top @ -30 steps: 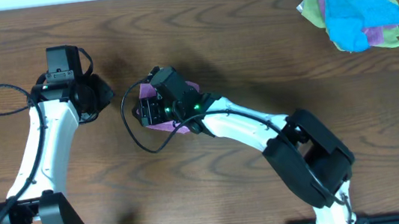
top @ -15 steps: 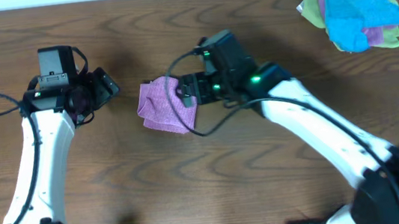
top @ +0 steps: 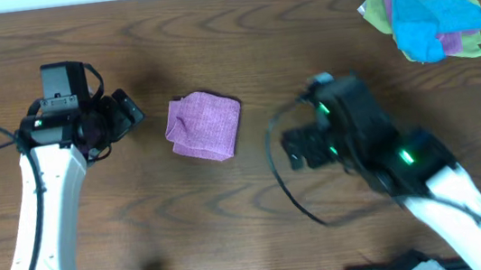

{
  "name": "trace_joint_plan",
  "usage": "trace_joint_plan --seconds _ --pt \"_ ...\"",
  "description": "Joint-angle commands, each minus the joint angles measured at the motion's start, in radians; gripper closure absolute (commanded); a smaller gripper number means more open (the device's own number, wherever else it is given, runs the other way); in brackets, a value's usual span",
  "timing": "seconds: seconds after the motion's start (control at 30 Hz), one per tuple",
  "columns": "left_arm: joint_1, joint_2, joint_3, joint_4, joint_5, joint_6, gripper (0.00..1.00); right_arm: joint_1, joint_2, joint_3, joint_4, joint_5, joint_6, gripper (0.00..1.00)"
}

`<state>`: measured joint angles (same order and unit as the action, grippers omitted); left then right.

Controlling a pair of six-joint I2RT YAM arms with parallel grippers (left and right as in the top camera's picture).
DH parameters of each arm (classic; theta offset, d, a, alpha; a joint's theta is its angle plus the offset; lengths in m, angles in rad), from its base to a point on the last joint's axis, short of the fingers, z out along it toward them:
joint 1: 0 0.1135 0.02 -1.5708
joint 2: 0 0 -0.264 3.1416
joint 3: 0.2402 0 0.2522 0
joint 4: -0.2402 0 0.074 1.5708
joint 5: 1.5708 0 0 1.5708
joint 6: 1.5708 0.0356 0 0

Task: Fold the cloth
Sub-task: 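Release the cloth and retract both grippers downward away from it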

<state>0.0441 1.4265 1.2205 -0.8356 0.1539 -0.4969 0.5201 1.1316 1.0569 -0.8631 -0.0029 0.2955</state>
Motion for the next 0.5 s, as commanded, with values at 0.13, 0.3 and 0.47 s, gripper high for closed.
trace_joint_plan --seconds 0.13,0.3,0.47 --pt "0.0 -0.082 0.022 -0.032 0.019 0.004 0.03 -0.037 -0.426 -0.292 -0.019 0.113 0.146 0.01" --pt "0.0 -0.121 0.022 -0.075 0.041 0.003 0.03 -0.037 -0.713 -0.412 -0.095 0.233 0.263 0.01" --pt "0.001 -0.156 0.022 -0.128 0.056 -0.001 0.03 -0.037 -0.827 -0.438 -0.124 0.31 0.33 0.01"
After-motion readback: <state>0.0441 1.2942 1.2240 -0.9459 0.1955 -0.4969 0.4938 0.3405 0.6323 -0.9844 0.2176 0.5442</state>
